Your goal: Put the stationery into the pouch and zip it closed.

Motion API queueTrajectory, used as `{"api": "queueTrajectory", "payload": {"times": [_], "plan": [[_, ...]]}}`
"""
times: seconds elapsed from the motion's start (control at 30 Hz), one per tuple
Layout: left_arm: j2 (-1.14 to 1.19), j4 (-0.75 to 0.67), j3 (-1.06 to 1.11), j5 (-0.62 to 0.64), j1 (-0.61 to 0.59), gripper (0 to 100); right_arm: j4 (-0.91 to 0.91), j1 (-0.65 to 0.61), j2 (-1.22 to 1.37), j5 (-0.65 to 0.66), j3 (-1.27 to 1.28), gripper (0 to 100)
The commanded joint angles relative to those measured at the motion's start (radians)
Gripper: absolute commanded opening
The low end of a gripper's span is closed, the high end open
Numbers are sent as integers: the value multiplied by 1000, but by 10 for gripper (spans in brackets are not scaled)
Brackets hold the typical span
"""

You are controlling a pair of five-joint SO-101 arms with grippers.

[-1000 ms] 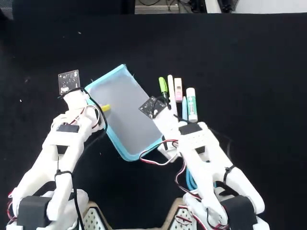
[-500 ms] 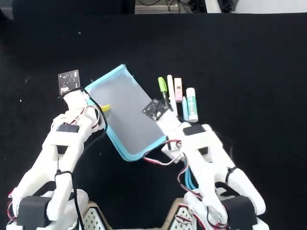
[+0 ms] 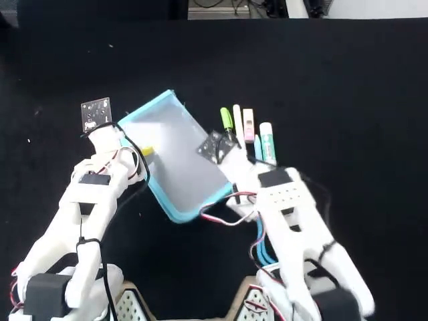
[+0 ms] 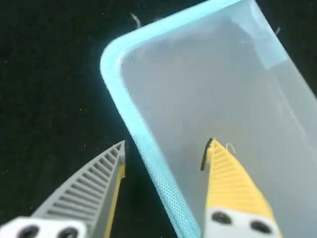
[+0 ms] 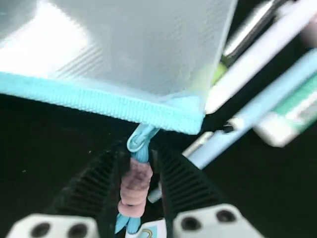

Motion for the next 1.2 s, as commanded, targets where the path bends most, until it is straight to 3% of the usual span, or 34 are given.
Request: {"api": "queueTrajectory", "payload": {"times": [0.0, 0.23, 0.47, 0.67, 0.77, 0.9, 1.17], "plan": [[-35, 57, -44, -2, -13, 253, 149, -17, -166, -3, -179, 11], [-35, 350, -239, 3, -76, 253, 15, -57, -352, 37, -277, 11], [-40, 583, -380, 5, -104, 253, -140, -133, -375, 78, -369, 11], [-270, 741, -412, 5, -102, 253, -238, -180, -378, -23, -458, 10], [-440, 735, -340, 0, -94, 253, -293, -198, -375, -97, -503, 10], [-626, 592, -165, -3, -96, 254, -379, -238, -372, -167, -512, 10], [-827, 560, -35, -5, 1, 255, -540, -325, -331, -164, -515, 10]]}}
